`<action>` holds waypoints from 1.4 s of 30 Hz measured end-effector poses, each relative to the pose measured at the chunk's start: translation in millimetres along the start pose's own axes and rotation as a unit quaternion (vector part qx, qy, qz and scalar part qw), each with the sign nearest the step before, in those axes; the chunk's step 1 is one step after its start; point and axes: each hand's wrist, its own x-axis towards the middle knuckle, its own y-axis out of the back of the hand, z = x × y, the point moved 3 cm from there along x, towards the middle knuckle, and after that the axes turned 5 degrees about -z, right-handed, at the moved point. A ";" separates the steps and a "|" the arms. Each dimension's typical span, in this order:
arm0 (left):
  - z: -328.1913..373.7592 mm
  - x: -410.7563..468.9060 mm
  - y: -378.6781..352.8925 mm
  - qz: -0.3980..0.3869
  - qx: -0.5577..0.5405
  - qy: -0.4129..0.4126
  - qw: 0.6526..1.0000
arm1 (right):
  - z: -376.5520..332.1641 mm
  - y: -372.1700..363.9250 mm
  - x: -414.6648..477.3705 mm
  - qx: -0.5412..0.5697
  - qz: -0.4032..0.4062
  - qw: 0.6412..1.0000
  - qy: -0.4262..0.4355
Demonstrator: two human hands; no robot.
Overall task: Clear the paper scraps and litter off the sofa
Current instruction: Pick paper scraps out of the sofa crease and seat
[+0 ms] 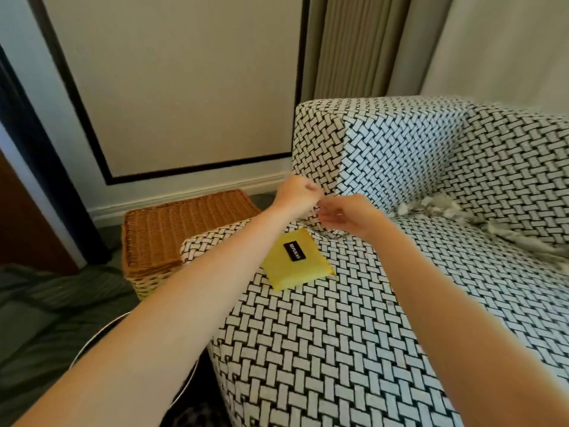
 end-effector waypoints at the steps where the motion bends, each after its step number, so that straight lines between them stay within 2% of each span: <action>1: 5.7 4.1 -13.1 -0.019 0.019 -0.014 1.000 | 1.9 19.4 -3.4 -0.019 0.026 0.999 -0.011; 2: 8.1 7.5 -24.4 -0.044 0.029 -0.018 0.998 | 4.4 35.6 -4.5 -0.073 0.046 0.996 -0.018; 3: 9.1 8.9 -34.6 -0.078 0.040 -0.013 0.996 | 6.5 50.1 -7.3 -0.175 0.059 0.982 -0.023; 5: 10.8 10.1 -54.1 -0.161 0.098 -0.006 0.982 | 10.5 75.5 -14.8 -0.388 0.068 0.918 -0.040; 7: 10.7 10.0 -73.0 -0.222 0.163 -0.007 0.961 | 15.9 92.7 -24.5 -0.521 0.048 0.849 -0.076; 8: 10.7 8.7 -81.1 -0.236 0.180 -0.008 0.955 | 19.4 99.4 -27.9 -0.545 0.031 0.832 -0.098; 11: 11.3 9.2 -104.7 -0.237 0.205 -0.024 0.949 | 29.9 115.1 -33.0 -0.546 0.027 0.825 -0.143; 13: 12.8 10.3 -117.3 -0.214 0.213 -0.046 0.952 | 37.0 119.3 -27.8 -0.571 0.065 0.812 -0.106; 15: 12.8 12.4 -124.2 -0.195 0.210 -0.053 0.956 | 43.3 123.4 -20.7 -0.558 0.115 0.820 -0.049; 17: 12.3 17.0 -127.6 -0.196 0.222 -0.058 0.953 | 47.5 128.9 -17.3 -0.514 0.130 0.848 -0.014; 21: 18.2 31.3 -126.1 -0.163 0.182 -0.068 0.967 | 51.1 143.1 -10.8 -0.339 0.139 0.930 0.015; 23: 26.9 40.5 -124.8 -0.119 0.163 -0.088 0.975 | 53.0 152.1 -2.8 -0.258 0.178 0.949 0.028; 28: 38.3 61.9 -138.6 -0.087 0.192 -0.114 0.971 | 52.8 157.1 23.0 -0.271 0.208 0.939 0.049; 32: 37.7 79.2 -149.4 -0.073 0.262 -0.114 0.955 | 45.2 150.6 44.6 -0.370 0.197 0.906 0.060; 36: 37.9 84.7 -158.6 -0.069 0.344 -0.165 0.922 | 48.1 151.7 65.2 -0.424 0.177 0.888 0.021; 42: 36.7 101.1 -162.8 -0.053 0.409 -0.212 0.886 | 54.7 154.3 77.5 -0.456 0.216 0.861 0.061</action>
